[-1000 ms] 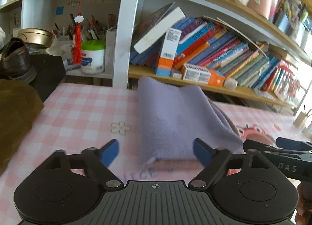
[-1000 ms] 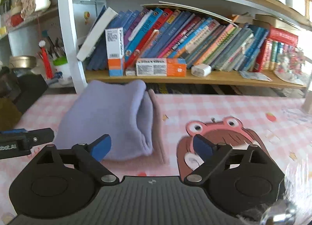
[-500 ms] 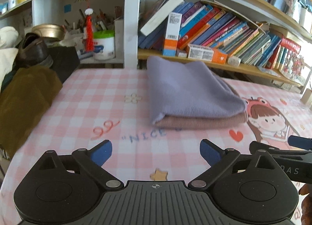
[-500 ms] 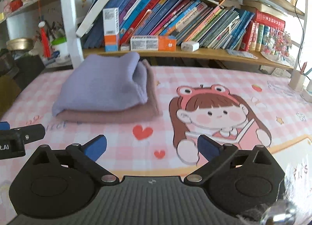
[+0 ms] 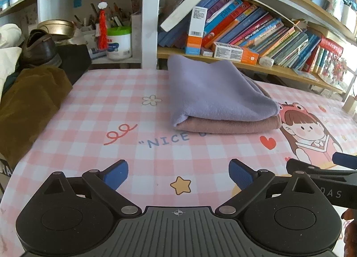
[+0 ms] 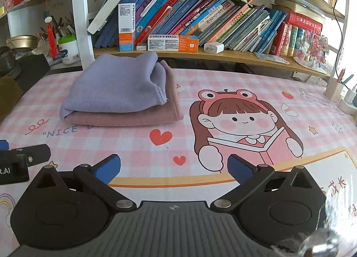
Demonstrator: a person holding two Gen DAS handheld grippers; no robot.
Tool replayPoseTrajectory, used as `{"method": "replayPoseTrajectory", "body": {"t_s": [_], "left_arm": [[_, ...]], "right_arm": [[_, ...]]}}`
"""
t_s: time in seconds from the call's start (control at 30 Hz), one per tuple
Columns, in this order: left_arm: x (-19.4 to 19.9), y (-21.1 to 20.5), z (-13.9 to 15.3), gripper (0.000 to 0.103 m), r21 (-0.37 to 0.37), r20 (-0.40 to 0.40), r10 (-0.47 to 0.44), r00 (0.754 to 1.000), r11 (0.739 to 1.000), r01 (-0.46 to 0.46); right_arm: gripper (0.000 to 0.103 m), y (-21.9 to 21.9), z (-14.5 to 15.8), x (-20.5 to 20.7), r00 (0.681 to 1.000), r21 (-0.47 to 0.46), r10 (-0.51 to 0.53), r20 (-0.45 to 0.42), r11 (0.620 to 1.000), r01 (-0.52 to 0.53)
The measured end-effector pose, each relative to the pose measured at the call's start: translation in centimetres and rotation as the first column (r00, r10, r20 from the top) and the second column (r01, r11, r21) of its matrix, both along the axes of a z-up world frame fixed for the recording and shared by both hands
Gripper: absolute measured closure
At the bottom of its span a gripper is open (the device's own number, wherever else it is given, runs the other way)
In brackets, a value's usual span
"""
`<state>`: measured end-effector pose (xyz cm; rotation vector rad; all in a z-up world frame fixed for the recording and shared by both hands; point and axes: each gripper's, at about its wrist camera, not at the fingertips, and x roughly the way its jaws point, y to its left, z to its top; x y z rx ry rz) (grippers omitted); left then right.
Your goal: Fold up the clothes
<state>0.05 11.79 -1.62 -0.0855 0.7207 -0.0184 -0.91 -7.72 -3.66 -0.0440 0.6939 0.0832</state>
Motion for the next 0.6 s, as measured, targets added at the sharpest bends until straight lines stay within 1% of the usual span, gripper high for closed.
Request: {"method": "replayPoseTrajectory", "body": {"t_s": [0.27,0.6], "left_arm": [[-0.05,-0.26,0.27,0.005,-0.001,0.01,-0.011,1.0,1.0,0.011],[0.16,-0.4,0.06,0.005,0.006,-0.012,-0.013,1.0,1.0,0.013]], "right_arm": [[0.0,-0.29,-0.28,-0.32,1.0,0.0,-0.003,-0.023,1.0,0.003],[0.0,-0.23,-0.32,-0.31,1.0,-0.003,-0.002,-0.031,1.0,0.002]]}}
